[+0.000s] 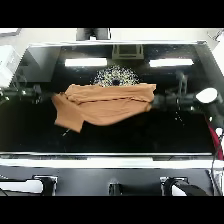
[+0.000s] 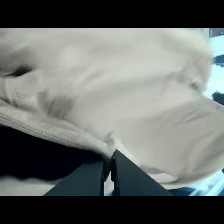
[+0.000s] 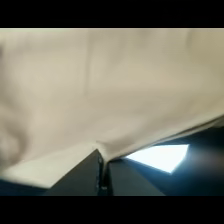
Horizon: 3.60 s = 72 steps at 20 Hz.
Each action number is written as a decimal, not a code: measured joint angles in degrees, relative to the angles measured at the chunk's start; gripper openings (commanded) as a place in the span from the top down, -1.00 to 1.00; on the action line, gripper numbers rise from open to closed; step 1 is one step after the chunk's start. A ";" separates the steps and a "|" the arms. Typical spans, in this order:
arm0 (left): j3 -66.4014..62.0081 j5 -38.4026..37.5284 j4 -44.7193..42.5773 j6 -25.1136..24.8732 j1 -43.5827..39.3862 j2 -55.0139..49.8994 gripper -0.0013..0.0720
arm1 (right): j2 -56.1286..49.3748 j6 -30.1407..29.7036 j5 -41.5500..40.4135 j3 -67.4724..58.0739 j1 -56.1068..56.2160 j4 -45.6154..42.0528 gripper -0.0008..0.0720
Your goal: Fold the clothes and pants, and hang the long-sleeved shirts on hangers.
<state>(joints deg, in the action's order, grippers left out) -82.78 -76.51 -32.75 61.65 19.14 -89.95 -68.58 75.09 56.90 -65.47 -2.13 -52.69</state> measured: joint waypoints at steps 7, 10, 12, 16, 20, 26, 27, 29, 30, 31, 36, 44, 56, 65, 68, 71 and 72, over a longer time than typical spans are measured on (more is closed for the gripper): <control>-37.53 0.90 -11.61 15.78 -4.72 5.44 0.92 | 0.55 18.18 -11.74 -28.96 4.68 -25.92 0.90; -38.40 2.56 -18.62 20.09 -5.03 16.20 0.92 | 2.43 19.50 -6.71 -39.95 5.01 -29.03 0.90; -35.65 3.19 -24.72 23.15 -5.14 25.77 0.92 | 5.49 18.99 -2.36 -44.63 5.09 -29.62 0.90; -32.22 3.13 -35.93 31.45 -5.22 42.05 0.92 | 13.75 17.49 5.38 -48.37 5.16 -28.17 0.90; -31.21 1.29 -41.24 35.45 -5.25 48.00 0.92 | 17.86 18.18 9.16 -49.33 5.16 -27.58 0.90; -30.88 0.15 -39.69 31.63 -5.29 36.61 0.92 | 9.07 19.54 12.26 -49.59 5.16 -27.47 0.90; -30.88 0.15 -38.42 30.73 -5.31 32.92 0.92 | 6.01 19.61 12.83 -49.59 5.16 -27.45 0.90; -30.84 0.13 -36.98 29.29 -5.75 23.80 0.92 | -0.83 19.98 14.25 -49.57 5.16 -27.08 0.90; -30.82 0.11 -36.57 28.39 -6.21 18.60 0.92 | -4.57 20.13 14.93 -49.57 5.16 -26.43 0.90; -30.82 0.17 -36.13 27.45 -6.73 13.73 0.92 | -8.66 20.13 15.37 -49.57 5.16 -25.88 0.90; -30.82 5.38 -35.04 23.71 -9.31 -10.69 0.92 | -29.03 20.33 13.57 -49.53 5.16 -25.31 0.90; -31.26 13.31 -34.36 22.45 -10.86 -24.83 0.92 | -44.85 20.61 8.46 -49.57 3.56 -27.04 0.90; -31.30 -10.25 -38.84 24.44 -11.65 -23.37 0.92 | -42.71 21.66 29.64 -49.62 2.71 -27.45 0.90; -30.77 -14.01 -42.91 25.35 -12.50 -24.35 0.88 | -47.87 22.69 32.92 -49.55 2.71 -27.71 0.88; -30.67 -14.25 -43.34 25.57 -12.92 -25.62 -0.21 | -49.75 23.15 33.14 -49.51 2.71 -28.15 0.33; -30.88 -14.23 -43.82 26.88 -13.00 -26.25 -0.53 | -50.73 23.41 33.77 -49.51 2.64 -28.76 -0.30; -31.32 -14.27 -44.26 27.28 -12.76 -26.21 -0.53 | -50.71 22.58 34.16 -49.51 2.51 -29.00 -0.30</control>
<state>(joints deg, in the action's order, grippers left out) -114.10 -90.78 -77.01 88.92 6.37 -116.16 -119.28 97.67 91.07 -114.98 0.38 -81.69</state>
